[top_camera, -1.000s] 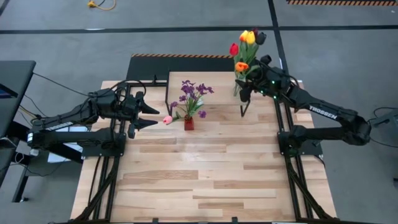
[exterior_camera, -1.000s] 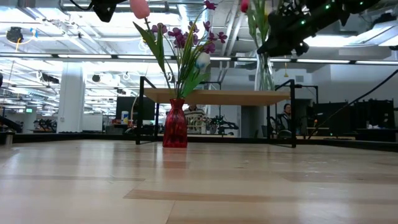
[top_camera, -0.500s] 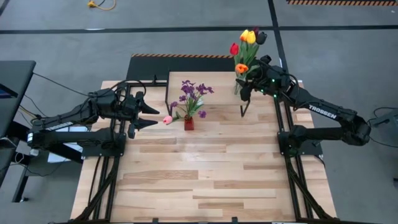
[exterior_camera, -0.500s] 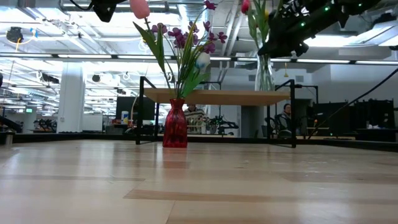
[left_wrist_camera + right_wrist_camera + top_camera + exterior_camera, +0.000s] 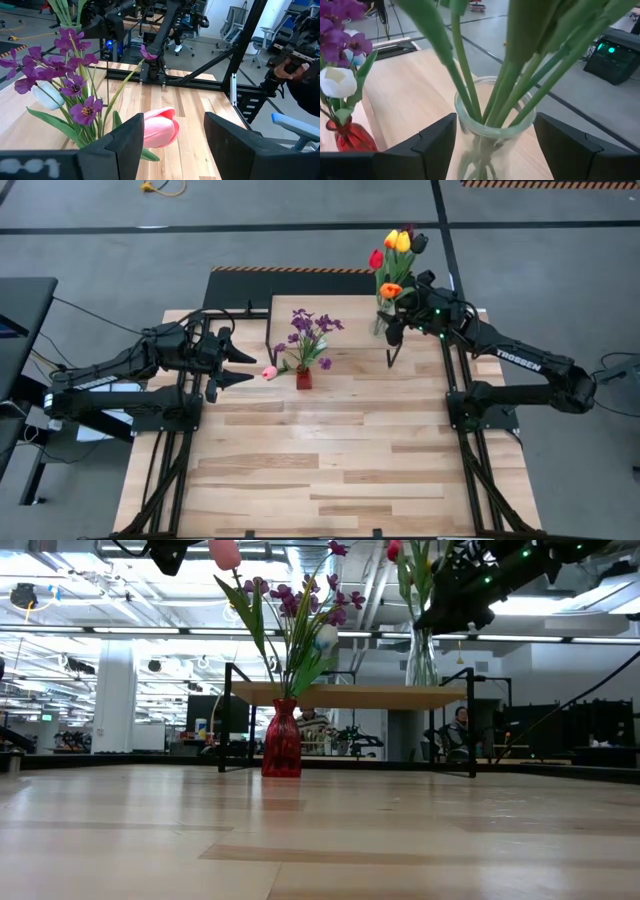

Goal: Pick and place flowers into a vace then onto a shelf
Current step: Put the transparent vase with flowers on the shelf, then put the red vase with flowers on the shelf

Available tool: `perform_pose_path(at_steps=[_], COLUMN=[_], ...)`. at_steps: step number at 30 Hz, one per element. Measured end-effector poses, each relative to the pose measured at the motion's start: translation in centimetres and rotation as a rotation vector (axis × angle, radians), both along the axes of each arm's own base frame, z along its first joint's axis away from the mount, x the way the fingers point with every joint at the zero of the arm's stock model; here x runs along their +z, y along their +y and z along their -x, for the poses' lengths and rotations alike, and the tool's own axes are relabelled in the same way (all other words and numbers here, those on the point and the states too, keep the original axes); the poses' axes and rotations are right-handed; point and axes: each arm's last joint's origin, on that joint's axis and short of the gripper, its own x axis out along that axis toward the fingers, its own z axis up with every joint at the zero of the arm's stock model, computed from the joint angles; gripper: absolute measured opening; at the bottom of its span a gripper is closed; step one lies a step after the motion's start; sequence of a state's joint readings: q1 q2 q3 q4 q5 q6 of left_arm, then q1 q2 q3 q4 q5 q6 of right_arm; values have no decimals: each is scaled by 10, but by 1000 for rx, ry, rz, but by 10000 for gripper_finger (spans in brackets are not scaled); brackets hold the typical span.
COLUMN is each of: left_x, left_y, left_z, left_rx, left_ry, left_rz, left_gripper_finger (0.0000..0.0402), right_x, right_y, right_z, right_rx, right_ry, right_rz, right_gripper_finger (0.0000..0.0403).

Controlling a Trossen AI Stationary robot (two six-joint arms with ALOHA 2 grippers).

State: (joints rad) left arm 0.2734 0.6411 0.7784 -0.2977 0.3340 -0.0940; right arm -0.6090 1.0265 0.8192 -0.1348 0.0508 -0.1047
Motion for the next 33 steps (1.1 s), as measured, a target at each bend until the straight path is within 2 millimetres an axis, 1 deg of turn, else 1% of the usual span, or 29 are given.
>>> perform_pose_path(at_steps=[11,27,33], left_x=[0,0,0], left_y=[0,0,0], left_z=[0,0,0], left_rx=[0,2,3], left_ry=[0,1,0], left_rz=[0,8,16], left_gripper_finger=[197,197,197], right_x=[7,11,13], right_y=[8,20,27], right_z=[11,28,35], right_rx=[4,12,61], right_ry=[3,38,33], right_rz=[11,3,-27], right_gripper_finger=[260,260,260])
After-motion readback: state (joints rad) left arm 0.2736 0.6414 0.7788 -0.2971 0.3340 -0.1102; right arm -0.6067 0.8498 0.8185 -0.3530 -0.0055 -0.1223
